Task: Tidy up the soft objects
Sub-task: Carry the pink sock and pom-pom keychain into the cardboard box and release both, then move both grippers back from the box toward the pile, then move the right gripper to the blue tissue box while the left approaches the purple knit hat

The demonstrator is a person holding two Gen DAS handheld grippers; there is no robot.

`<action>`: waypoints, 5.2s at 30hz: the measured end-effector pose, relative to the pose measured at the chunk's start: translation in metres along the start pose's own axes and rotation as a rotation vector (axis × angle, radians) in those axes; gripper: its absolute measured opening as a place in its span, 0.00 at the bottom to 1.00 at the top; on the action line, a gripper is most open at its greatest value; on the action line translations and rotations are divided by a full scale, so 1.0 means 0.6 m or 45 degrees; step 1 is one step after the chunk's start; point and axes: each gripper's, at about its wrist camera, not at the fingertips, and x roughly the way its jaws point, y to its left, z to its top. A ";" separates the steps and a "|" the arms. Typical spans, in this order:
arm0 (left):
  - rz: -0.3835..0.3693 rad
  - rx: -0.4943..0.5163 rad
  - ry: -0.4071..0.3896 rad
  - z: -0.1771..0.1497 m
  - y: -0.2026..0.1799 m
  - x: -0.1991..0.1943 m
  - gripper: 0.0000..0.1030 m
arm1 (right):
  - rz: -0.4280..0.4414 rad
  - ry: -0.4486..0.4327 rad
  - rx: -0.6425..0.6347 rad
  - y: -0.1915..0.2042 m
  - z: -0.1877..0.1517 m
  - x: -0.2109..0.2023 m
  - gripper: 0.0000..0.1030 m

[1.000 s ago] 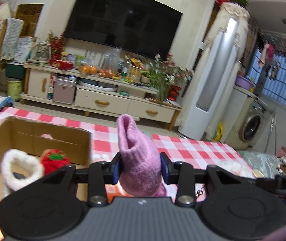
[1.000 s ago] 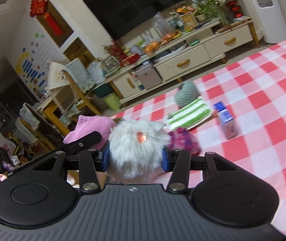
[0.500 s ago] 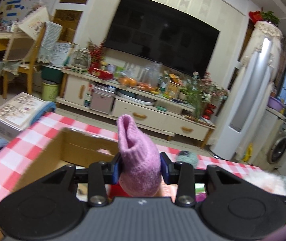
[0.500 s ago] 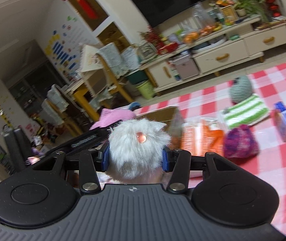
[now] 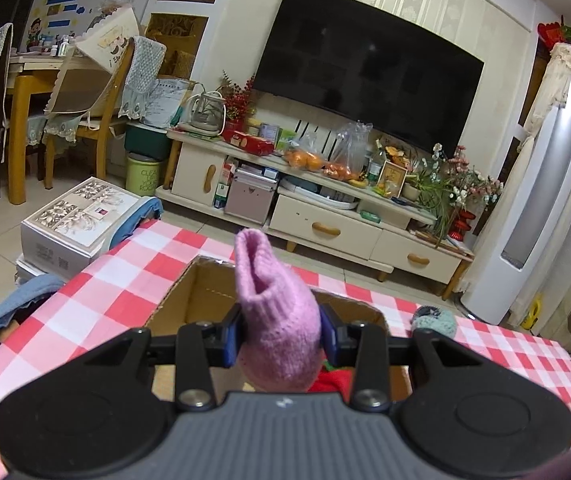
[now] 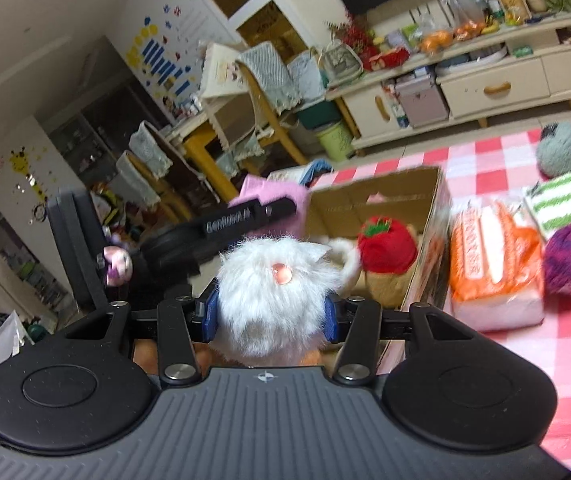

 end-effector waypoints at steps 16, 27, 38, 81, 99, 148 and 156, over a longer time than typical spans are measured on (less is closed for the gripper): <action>0.037 0.056 0.012 -0.001 -0.004 0.012 0.58 | -0.001 0.114 -0.020 -0.003 -0.021 0.011 0.87; 0.035 0.082 -0.013 -0.001 -0.025 0.000 0.79 | -0.134 -0.050 -0.160 0.018 -0.022 -0.037 0.98; 0.030 0.087 -0.013 -0.005 -0.043 0.000 0.86 | -0.241 -0.114 -0.215 0.006 -0.023 -0.045 1.00; -0.040 0.293 0.031 -0.055 -0.179 0.014 0.97 | -0.492 -0.263 -0.096 -0.020 -0.037 -0.061 1.00; -0.108 0.423 0.067 -0.090 -0.252 0.027 0.97 | -0.619 -0.351 -0.025 -0.037 -0.049 -0.074 1.00; -0.223 0.749 0.316 -0.205 -0.400 0.168 0.97 | -0.676 -0.216 0.100 -0.196 0.003 -0.017 0.98; -0.267 0.645 0.371 -0.202 -0.396 0.170 0.97 | -0.701 -0.168 0.035 -0.198 0.005 -0.010 0.74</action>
